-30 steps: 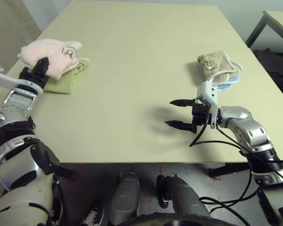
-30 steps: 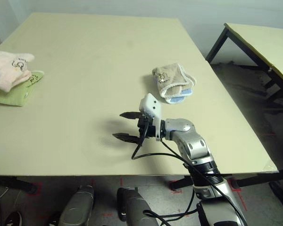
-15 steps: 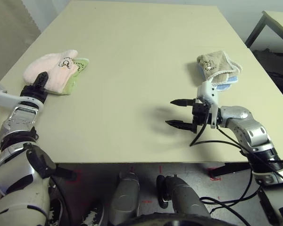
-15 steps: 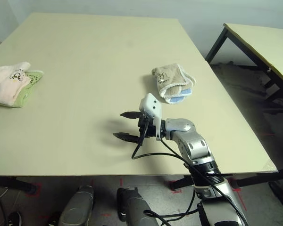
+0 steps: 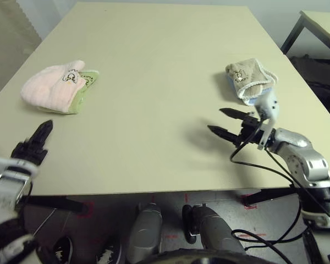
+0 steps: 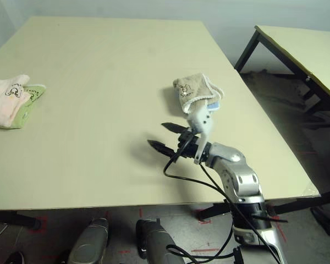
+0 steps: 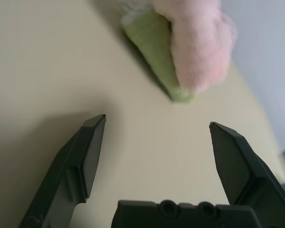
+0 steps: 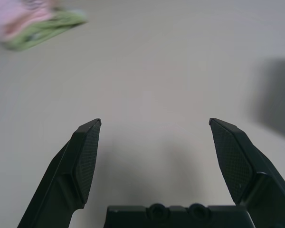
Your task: Fold the towel and set it aside.
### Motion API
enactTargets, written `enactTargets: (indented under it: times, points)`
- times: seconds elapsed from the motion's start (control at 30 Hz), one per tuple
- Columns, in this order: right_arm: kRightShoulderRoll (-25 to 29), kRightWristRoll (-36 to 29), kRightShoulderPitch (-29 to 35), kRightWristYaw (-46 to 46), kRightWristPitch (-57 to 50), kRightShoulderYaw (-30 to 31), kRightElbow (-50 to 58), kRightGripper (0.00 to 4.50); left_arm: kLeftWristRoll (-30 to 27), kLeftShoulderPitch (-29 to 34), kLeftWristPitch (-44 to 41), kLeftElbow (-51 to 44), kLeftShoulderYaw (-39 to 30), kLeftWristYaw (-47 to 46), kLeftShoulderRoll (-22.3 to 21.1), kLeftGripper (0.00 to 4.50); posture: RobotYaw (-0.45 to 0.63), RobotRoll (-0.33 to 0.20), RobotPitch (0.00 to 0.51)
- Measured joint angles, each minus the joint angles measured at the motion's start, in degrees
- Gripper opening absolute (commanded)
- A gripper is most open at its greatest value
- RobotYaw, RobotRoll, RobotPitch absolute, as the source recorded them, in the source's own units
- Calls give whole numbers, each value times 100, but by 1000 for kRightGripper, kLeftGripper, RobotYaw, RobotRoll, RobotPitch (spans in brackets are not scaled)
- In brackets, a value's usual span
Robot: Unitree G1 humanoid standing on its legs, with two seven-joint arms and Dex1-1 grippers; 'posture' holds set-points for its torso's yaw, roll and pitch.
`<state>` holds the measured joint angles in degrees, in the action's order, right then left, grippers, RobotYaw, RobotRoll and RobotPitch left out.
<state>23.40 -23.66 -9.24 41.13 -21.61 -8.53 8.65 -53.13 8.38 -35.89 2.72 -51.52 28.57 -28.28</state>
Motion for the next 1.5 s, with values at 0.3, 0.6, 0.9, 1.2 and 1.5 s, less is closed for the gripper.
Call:
enactTargets:
  times: [0.3, 0.6, 0.9, 1.2, 1.5]
  points:
    - [-708, 960, 1000, -1263, 1683, 48, 24, 4500, 3018, 823, 3209, -1009, 1623, 441, -143, 4470, 148, 0, 180]
    - [-524, 1203, 713, -1972, 2238, -463, -610, 4500, 3554, 810, 4359, -465, 1641, 23, 31, 4470, 126, 0, 189]
    - [-511, 1174, 600, -2000, 2320, -584, -1132, 4500, 3230, 670, 4395, -206, 1592, -199, 244, 4470, 127, 0, 179]
    - [-561, 1072, 654, -1938, 2408, -574, -1253, 4500, 3255, 697, 4450, -23, 1633, -97, 193, 4470, 122, 0, 160]
    - [-556, 1046, 523, -1937, 2531, -601, -1530, 4500, 3356, 550, 4627, 78, 1887, -40, 180, 4470, 132, 0, 152]
